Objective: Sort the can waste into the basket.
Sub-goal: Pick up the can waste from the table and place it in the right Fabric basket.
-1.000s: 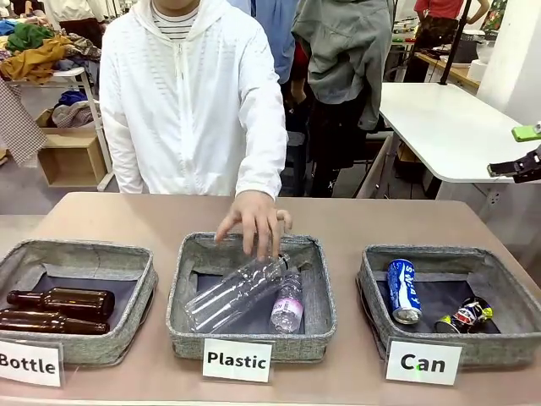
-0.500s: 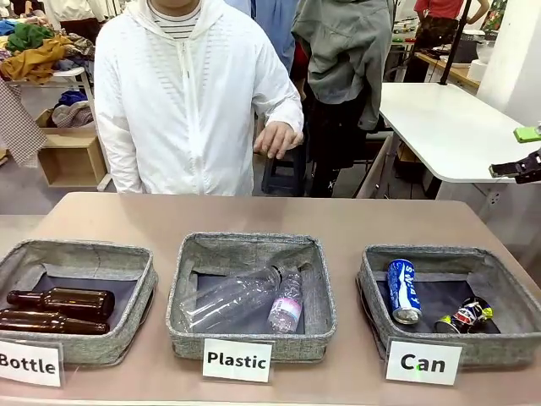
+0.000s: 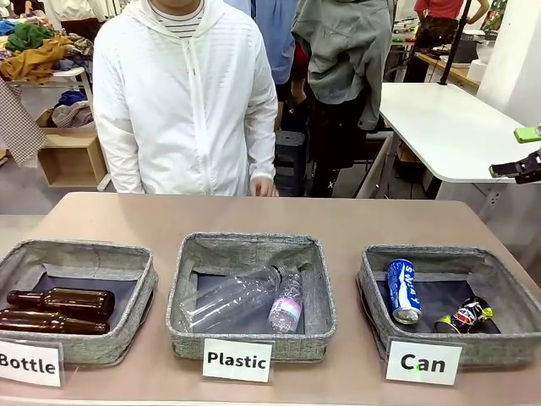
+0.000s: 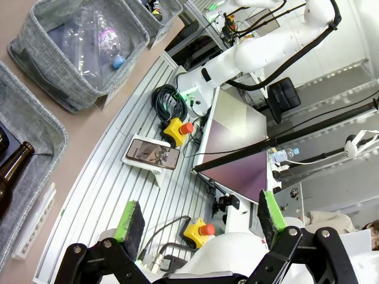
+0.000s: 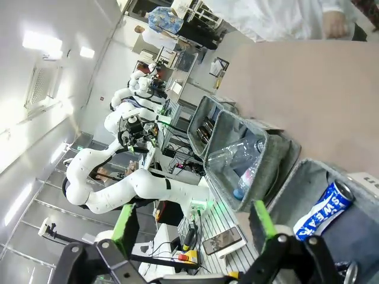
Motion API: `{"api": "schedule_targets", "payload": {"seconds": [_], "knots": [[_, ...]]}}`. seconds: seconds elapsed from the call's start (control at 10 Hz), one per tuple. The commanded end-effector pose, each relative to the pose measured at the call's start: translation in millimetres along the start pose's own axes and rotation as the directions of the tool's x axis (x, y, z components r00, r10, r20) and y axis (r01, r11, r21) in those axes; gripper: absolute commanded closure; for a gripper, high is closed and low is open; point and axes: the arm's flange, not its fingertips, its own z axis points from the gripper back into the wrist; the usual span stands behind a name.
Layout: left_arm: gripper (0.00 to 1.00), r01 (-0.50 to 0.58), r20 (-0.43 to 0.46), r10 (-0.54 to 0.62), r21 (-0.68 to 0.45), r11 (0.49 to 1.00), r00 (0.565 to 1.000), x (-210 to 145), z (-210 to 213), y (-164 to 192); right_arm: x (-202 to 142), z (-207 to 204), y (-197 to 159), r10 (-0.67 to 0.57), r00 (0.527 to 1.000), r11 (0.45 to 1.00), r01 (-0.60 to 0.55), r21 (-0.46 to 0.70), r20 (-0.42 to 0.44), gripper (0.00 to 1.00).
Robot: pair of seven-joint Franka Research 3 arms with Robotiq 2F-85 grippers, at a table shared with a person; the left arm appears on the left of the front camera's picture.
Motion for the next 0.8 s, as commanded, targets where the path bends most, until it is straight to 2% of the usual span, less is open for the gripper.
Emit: {"api": "schedule_targets", "payload": {"seconds": [0.0,0.7], "knots": [[0.00,-0.011,-0.001,0.011,-0.005,1.000,1.000,-1.6,0.2,-2.1,-0.1,2.3,1.1,0.020,1.000,1.000,-0.020,0.008,-0.009,0.00],[0.00,-0.011,-0.001,0.011,-0.005,1.000,1.000,-1.6,0.2,-2.1,-0.1,2.3,1.1,0.020,1.000,1.000,-0.020,0.008,-0.009,0.00]]}}
